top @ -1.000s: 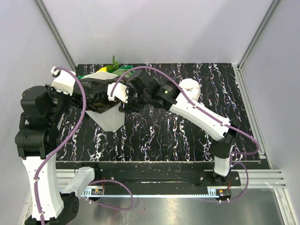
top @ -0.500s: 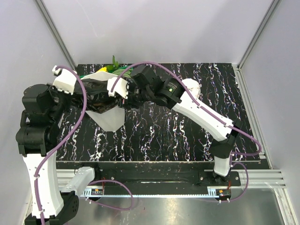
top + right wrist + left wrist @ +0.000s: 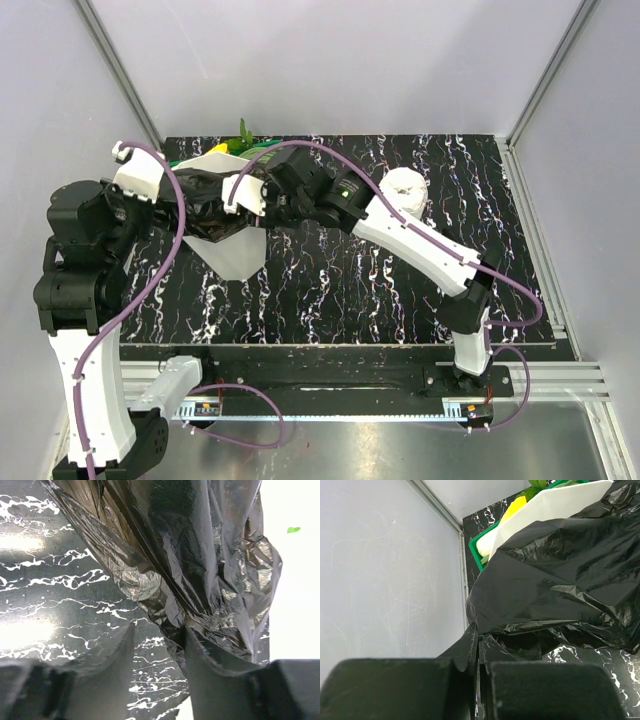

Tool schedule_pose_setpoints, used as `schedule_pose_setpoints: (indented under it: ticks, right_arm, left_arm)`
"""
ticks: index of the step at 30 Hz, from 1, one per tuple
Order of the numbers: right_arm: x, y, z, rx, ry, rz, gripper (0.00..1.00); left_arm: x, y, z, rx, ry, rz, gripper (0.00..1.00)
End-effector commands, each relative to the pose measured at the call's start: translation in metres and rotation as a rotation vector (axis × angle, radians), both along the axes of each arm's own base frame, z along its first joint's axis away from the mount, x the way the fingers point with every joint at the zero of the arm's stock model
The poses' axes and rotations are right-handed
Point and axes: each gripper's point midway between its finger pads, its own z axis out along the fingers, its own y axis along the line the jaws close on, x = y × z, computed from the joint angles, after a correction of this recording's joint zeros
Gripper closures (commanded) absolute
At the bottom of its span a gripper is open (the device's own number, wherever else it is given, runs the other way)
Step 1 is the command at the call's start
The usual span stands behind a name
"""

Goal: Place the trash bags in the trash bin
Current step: Place the trash bag in the trash bin.

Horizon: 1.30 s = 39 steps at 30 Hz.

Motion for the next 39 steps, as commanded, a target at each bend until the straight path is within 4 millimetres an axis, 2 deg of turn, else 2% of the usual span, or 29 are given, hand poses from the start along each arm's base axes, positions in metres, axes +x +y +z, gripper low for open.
schedule_pose_setpoints:
  ticks: [1, 3, 9, 11, 16, 20, 23, 27, 32, 39]
  right_arm:
    - [0.002, 0.010, -0.004, 0.010, -0.020, 0.011, 0.60]
    - [-0.001, 0.011, -0.007, 0.010, 0.001, 0.017, 0.71]
    - [-0.011, 0.008, -0.015, 0.002, 0.052, 0.031, 0.94]
    - [-0.014, 0.008, -0.016, 0.002, 0.063, 0.033, 0.98]
    - [-0.028, 0.007, -0.017, 0.006, 0.090, 0.056, 0.99]
    - [-0.044, 0.004, -0.009, 0.021, 0.126, 0.086, 1.00]
    - [-0.053, -0.002, -0.002, 0.030, 0.146, 0.098, 1.00]
    - [-0.063, -0.007, -0.005, 0.032, 0.172, 0.102, 1.00]
    - [-0.068, -0.005, -0.029, 0.005, 0.196, 0.097, 1.00]
    - [-0.054, 0.002, -0.057, -0.031, 0.174, 0.060, 1.00]
  left_arm:
    - [-0.002, 0.001, 0.009, 0.010, -0.044, 0.000, 1.00]
    - [-0.004, 0.005, 0.012, 0.022, -0.054, 0.018, 1.00]
    - [-0.005, 0.015, 0.019, 0.037, -0.077, 0.077, 1.00]
    - [-0.003, 0.020, 0.017, 0.041, -0.072, 0.102, 1.00]
    - [0.000, 0.026, 0.016, 0.041, -0.078, 0.146, 1.00]
    - [-0.003, 0.027, 0.030, 0.036, -0.109, 0.154, 1.00]
    - [-0.007, 0.031, 0.039, 0.055, -0.116, 0.168, 0.94]
    - [-0.010, 0.037, 0.042, 0.084, -0.115, 0.193, 0.87]
    - [-0.007, 0.044, 0.019, 0.131, -0.052, 0.216, 0.86]
    - [-0.003, 0.055, -0.019, 0.192, 0.018, 0.255, 0.83]
